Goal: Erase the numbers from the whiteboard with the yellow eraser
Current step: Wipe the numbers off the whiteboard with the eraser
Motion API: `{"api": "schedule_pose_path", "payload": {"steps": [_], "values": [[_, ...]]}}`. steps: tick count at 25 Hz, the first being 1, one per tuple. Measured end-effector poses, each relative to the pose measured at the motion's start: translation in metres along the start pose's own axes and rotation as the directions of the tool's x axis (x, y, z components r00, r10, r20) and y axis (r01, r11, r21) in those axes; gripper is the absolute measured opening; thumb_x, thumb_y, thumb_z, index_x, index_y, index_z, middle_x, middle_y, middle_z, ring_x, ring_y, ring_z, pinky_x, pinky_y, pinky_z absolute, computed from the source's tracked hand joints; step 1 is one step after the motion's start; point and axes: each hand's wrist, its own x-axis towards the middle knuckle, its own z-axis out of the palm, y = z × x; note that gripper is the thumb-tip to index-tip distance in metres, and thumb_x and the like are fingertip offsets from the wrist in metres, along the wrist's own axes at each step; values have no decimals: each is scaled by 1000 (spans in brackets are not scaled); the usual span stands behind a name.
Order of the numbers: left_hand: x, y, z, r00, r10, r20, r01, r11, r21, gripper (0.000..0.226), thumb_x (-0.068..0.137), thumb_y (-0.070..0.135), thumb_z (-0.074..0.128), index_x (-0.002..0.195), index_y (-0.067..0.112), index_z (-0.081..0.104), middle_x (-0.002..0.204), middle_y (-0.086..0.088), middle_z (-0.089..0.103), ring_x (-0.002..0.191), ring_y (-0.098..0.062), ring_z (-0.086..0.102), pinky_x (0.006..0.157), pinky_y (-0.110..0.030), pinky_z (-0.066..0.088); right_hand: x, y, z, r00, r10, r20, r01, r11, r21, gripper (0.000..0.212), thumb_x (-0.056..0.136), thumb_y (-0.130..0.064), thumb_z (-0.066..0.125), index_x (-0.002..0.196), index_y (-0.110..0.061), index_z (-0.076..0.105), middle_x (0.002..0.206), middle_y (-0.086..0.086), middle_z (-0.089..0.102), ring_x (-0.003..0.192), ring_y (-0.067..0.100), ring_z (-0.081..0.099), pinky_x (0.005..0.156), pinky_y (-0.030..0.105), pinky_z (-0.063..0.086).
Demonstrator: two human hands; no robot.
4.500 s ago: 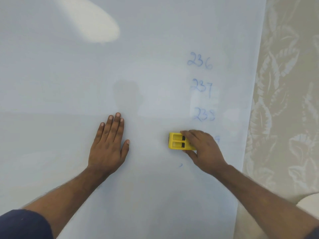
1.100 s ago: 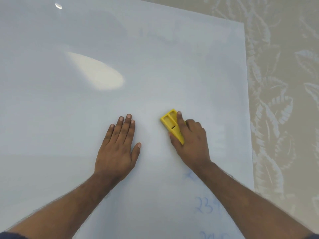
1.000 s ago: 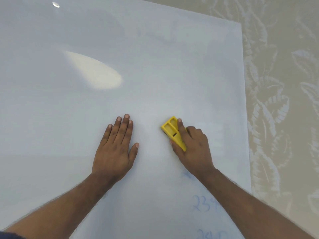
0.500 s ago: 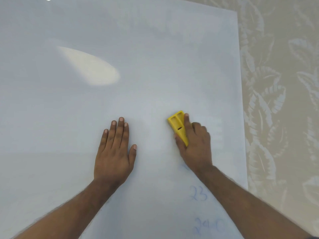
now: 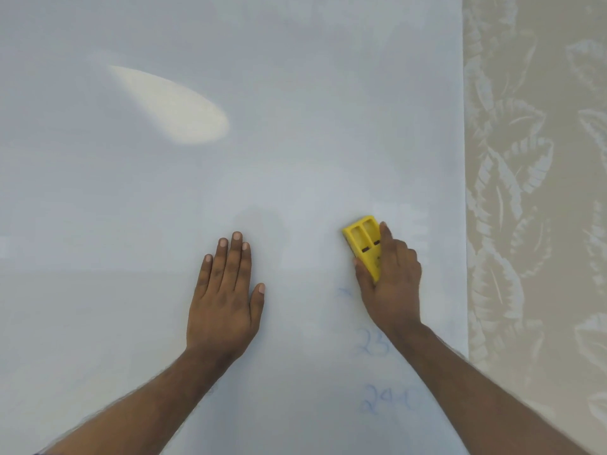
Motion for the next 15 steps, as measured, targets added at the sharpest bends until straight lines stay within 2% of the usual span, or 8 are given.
{"api": "schedule_pose_path", "payload": {"steps": [4,9,12,15], "values": [[-12,8,3,1000,4,-2,-4,1000,0,67,104,37,32,159,0,22,170,-15,17,158,-29,14,128,-48,16,-32,-28,12,978,-188,87,188,982,8,62,95,-39,50,146,-6,39,109,8,57,86,27,48,76,38,37],[-22,5,3,999,42,21,-42,999,-2,67,104,38,31,159,1,22,170,-13,17,158,-27,12,129,-44,11,-72,3,-3,915,-344,214,353,936,-5,60,96,-40,50,147,-10,37,106,5,57,79,28,51,76,36,39],[-32,7,4,998,41,37,-41,999,0,67,104,38,30,160,1,21,170,-12,16,159,-26,10,129,-44,10,-68,30,-19,931,-290,220,310,948,-65,61,96,-41,49,147,-10,37,110,7,58,83,30,54,77,37,39],[-38,11,5,999,29,43,-30,1000,10,67,104,37,30,160,1,20,170,-12,15,159,-26,10,129,-45,11,-42,29,-17,986,-106,125,115,991,-64,60,94,-37,51,146,-9,40,114,7,57,94,27,52,81,35,37]]}}
